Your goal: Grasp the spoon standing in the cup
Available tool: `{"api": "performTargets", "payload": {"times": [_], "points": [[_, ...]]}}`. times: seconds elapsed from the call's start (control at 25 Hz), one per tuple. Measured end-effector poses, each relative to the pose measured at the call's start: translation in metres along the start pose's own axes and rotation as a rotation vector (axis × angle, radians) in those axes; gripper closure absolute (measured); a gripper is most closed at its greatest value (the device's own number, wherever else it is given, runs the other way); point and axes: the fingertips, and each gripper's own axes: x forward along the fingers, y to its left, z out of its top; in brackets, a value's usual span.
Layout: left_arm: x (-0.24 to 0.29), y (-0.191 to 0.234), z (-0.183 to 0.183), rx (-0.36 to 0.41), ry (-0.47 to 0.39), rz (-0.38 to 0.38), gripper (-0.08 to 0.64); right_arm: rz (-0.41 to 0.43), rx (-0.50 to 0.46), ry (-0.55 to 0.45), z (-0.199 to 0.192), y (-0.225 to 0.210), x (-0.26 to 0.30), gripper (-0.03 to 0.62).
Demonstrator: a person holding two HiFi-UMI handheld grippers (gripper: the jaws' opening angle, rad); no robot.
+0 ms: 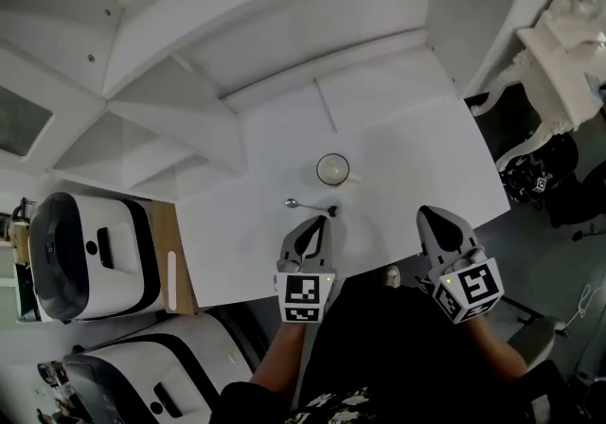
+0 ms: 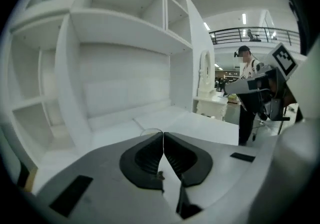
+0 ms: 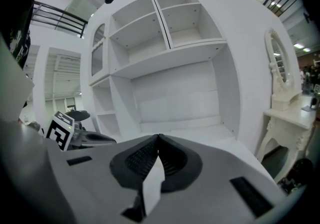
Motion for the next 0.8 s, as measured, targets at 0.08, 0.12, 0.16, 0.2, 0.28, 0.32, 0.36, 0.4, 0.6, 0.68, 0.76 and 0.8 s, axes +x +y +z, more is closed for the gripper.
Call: {"api": "performTargets", "payload": {"times": [0.08,0.12,0.16,0.2,0.28,0.32,0.36,0.4,0.6,0.68,0.76,0.8], "points": [[-0.023,0.001,0.025,0.09,-0.066,0.111,0.551,0.002,-0.003,0.003,-0.002,-0.003,-0.008,0.529],[-0.035,0.0,0.035,0.113,-0.092,0.155,0.551,0.007,-0.004,0.006,-0.004,-0.003,-0.012,0.529],[-0.047,-0.002,0.043,0.111,-0.116,0.184,0.551,0.015,-0.005,0.006,-0.004,-0.003,-0.016,0.529],[-0.057,-0.004,0.05,0.091,-0.138,0.203,0.551,0.024,-0.006,0.003,-0.005,-0.003,-0.019,0.529],[-0.077,-0.01,0.063,0.022,-0.182,0.225,0.551,0.043,-0.003,-0.009,-0.006,-0.002,-0.023,0.529],[-0.087,-0.013,0.068,-0.011,-0.204,0.236,0.551,0.05,0.0,-0.014,-0.009,-0.003,-0.024,0.529],[-0.097,-0.017,0.07,-0.033,-0.216,0.248,0.551,0.056,0.001,-0.015,-0.012,-0.003,-0.025,0.529],[-0.106,-0.019,0.07,-0.042,-0.214,0.262,0.551,0.059,-0.006,-0.012,-0.017,-0.003,-0.025,0.529],[-0.133,-0.027,0.051,-0.028,-0.147,0.308,0.551,0.061,-0.028,0.009,-0.034,0.005,-0.034,0.529],[-0.136,-0.026,0.054,-0.007,-0.151,0.304,0.551,0.065,-0.022,0.007,-0.035,0.008,-0.039,0.529],[-0.135,-0.025,0.057,0.001,-0.161,0.298,0.551,0.058,-0.03,0.001,-0.032,0.01,-0.042,0.529],[-0.135,-0.023,0.057,0.008,-0.165,0.296,0.551,0.052,-0.035,-0.004,-0.03,0.011,-0.043,0.529]]}}
